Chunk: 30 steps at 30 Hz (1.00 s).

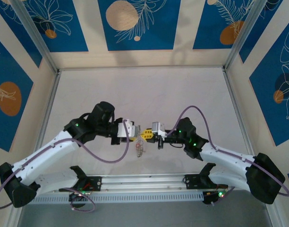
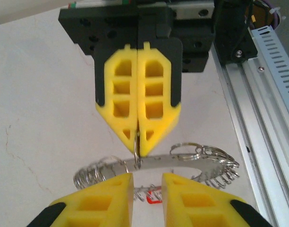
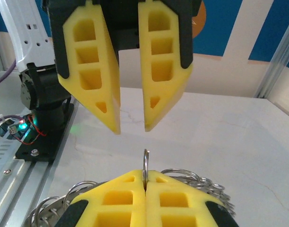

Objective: Put the keys on the keyring

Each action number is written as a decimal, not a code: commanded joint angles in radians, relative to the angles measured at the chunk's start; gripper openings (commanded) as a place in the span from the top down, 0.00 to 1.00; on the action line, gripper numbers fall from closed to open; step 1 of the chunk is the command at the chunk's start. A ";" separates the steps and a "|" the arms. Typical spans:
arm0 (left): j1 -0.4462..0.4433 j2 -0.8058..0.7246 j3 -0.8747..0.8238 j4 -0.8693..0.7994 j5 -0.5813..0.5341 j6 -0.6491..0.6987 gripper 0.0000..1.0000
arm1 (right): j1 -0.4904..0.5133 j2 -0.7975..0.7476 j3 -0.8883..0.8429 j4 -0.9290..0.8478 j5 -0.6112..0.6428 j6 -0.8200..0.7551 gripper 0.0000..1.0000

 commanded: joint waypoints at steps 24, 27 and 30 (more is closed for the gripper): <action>0.004 0.027 -0.020 0.077 0.112 -0.042 0.80 | 0.022 0.030 0.058 0.094 -0.087 -0.056 1.00; 0.004 0.035 -0.005 0.086 0.125 -0.055 0.97 | 0.022 0.036 0.074 0.075 -0.093 -0.061 1.00; 0.005 0.021 0.022 0.122 0.198 -0.089 1.00 | 0.023 0.044 0.075 0.086 -0.093 -0.060 1.00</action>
